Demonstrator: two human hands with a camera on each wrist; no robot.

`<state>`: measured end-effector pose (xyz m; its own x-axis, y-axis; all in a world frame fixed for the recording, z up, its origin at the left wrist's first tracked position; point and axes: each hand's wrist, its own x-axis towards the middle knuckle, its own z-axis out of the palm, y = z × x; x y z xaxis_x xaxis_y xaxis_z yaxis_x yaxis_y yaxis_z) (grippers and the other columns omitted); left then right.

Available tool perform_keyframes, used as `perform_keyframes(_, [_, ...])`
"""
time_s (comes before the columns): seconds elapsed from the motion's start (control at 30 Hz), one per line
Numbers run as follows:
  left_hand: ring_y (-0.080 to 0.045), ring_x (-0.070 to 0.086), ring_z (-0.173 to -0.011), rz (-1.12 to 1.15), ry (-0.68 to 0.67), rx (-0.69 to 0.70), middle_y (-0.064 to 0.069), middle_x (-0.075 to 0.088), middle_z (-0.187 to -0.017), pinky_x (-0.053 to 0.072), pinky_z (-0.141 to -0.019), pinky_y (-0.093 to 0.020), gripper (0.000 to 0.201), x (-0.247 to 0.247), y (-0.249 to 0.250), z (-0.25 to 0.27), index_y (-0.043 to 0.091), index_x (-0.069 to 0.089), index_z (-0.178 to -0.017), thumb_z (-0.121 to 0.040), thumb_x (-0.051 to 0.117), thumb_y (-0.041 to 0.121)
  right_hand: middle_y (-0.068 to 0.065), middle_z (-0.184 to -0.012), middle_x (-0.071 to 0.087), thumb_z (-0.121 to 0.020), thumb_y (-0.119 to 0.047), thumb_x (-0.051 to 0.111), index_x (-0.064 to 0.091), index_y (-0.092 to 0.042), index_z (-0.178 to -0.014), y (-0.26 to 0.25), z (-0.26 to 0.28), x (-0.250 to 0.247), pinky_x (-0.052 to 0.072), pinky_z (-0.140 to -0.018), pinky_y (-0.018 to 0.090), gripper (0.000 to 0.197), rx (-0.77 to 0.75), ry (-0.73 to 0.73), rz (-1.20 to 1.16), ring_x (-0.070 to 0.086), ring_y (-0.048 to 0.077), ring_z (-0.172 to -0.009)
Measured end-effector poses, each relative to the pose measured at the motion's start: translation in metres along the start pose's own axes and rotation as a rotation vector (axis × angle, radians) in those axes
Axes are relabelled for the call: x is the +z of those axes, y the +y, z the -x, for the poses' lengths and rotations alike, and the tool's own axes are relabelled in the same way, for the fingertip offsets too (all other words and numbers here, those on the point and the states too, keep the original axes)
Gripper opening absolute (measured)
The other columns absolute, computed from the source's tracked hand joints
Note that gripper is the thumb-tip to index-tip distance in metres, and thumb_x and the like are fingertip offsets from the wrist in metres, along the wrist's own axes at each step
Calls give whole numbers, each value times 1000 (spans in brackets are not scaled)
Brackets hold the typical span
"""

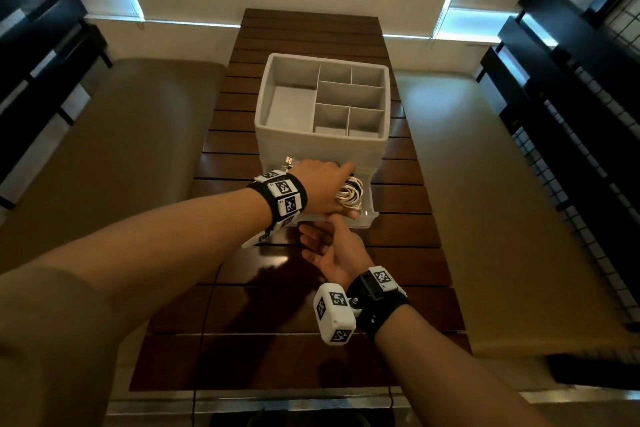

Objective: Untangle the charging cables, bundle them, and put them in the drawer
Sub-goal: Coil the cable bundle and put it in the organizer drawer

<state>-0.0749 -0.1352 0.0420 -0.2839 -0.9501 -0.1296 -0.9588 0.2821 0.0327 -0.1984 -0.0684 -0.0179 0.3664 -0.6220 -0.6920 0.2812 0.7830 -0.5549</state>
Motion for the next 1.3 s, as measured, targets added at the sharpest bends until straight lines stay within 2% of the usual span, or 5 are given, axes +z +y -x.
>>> perform_keyframes(0.33, [-21, 57, -77, 117, 118, -108, 2, 61, -94, 52, -77, -37, 109, 18, -1, 8, 16, 40, -122, -60, 45, 107, 16, -122, 72, -101, -17, 58, 72, -9, -113, 11, -5, -7, 53, -79, 44, 20, 20, 40, -78, 67, 28, -103])
perform_keyframes(0.7, [-24, 60, -94, 208, 214, -77, -5, 63, -106, 49, -77, -38, 59, 5, -14, 14, 14, 61, -117, -104, 37, 66, 20, -121, 70, -102, -34, 62, 67, -3, -123, 6, -12, 5, 59, -75, 40, 38, -15, 4, -150, 74, 29, -97])
perform_keyframes(0.9, [-25, 55, -111, 63, 736, -93, -10, 61, -120, 42, -98, -41, 40, -24, -48, 43, 14, 65, -124, -99, 63, 45, 21, -120, 73, -102, -33, 62, 64, -4, -124, 5, -14, 4, 58, -79, 42, 36, -8, -23, -174, 74, 34, -102])
perform_keyframes(1.03, [-30, 57, -120, 70, 584, -210, -9, 67, -123, 34, -114, -50, 48, -28, -78, 50, 16, 64, -132, -102, 53, 52, 20, -119, 75, -100, -36, 65, 62, -6, -130, 2, -15, 5, 60, -78, 41, 42, 11, -7, -131, 77, 33, -99])
perform_keyframes(1.3, [-29, 65, -103, 243, 662, -126, -6, 71, -104, 26, -118, -46, 22, -16, -93, 41, 15, 72, -112, -98, 59, 4, 20, -125, 72, -102, -49, 58, 57, -4, -138, -23, -18, 22, 62, -67, 36, 58, 47, 14, -15, 79, 32, -91])
